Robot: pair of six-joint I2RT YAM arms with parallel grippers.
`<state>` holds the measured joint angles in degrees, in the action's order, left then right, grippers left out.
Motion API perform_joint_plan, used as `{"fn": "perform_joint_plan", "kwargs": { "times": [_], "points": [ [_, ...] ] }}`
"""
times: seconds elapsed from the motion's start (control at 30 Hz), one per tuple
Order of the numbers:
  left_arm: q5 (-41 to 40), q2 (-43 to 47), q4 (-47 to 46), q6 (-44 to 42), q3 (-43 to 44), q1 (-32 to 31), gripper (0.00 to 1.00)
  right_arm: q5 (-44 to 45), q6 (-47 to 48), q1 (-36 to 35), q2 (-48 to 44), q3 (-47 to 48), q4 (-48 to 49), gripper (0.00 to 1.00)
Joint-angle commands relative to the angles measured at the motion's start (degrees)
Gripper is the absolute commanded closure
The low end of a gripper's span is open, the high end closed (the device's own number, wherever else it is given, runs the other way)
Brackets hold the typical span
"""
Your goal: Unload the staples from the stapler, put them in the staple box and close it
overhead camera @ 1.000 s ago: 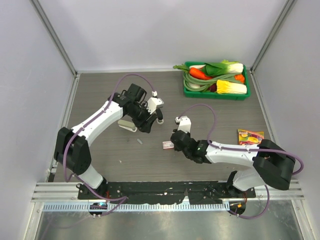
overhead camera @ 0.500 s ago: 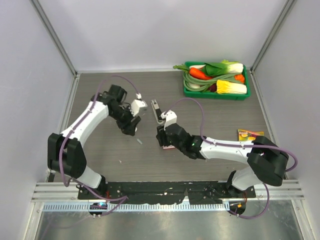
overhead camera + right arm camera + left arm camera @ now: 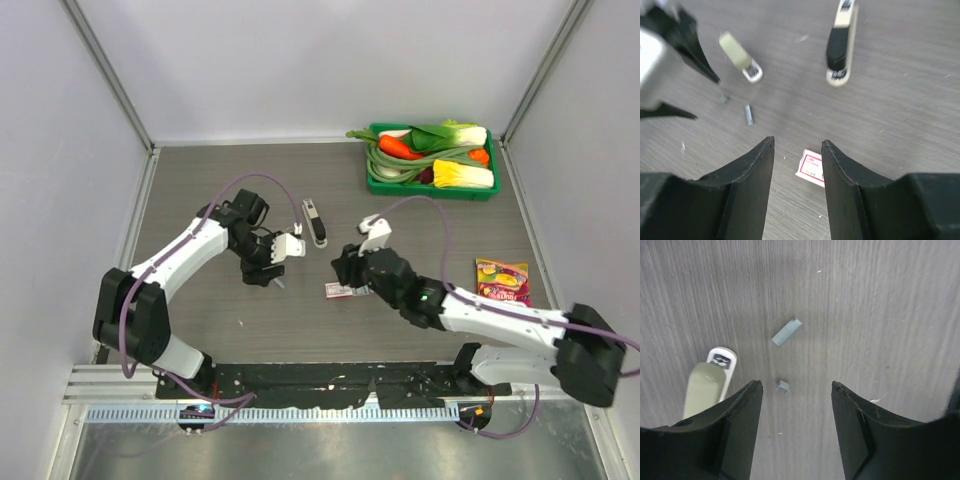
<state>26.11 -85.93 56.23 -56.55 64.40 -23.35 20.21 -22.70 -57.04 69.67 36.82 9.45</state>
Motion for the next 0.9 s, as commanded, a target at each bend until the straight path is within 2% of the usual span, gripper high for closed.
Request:
{"fn": "perform_joint_plan", "kwargs": {
  "times": [0.0, 0.17, 0.37, 0.53, 0.7, 0.87],
  "points": [
    [-5.09, 1.29, -8.31, -10.66, -3.13, -2.48, 0.38, 4.14, -3.22, 2.89, -11.29, -3.49, -0.75, 0.52],
    [-7.56, -0.11, -11.66, -15.68, -5.51, -5.47, 0.38, 3.88, -4.37, 6.31, -18.77, -5.35, -3.39, 0.51],
    [-8.97, -3.18, -12.9, -20.52, -5.52, -8.81, 0.39, 2.91, -4.37, 7.99, -20.54, -5.0, -4.62, 0.51],
    [-9.23, -6.26, -11.4, -22.45, -4.28, -10.48, 0.44, 1.94, -4.46, 9.57, -22.03, -5.18, -4.79, 0.52],
    [-8.97, -8.81, -11.4, -22.9, -3.93, -11.45, 0.5, -0.77, -3.85, 11.94, -23.0, -5.18, -5.41, 0.54],
    [-9.67, -10.75, -11.05, -23.34, -2.7, -11.8, 0.51, -4.03, -3.84, 15.28, -23.0, -4.83, -5.59, 0.55]
  ]
}}
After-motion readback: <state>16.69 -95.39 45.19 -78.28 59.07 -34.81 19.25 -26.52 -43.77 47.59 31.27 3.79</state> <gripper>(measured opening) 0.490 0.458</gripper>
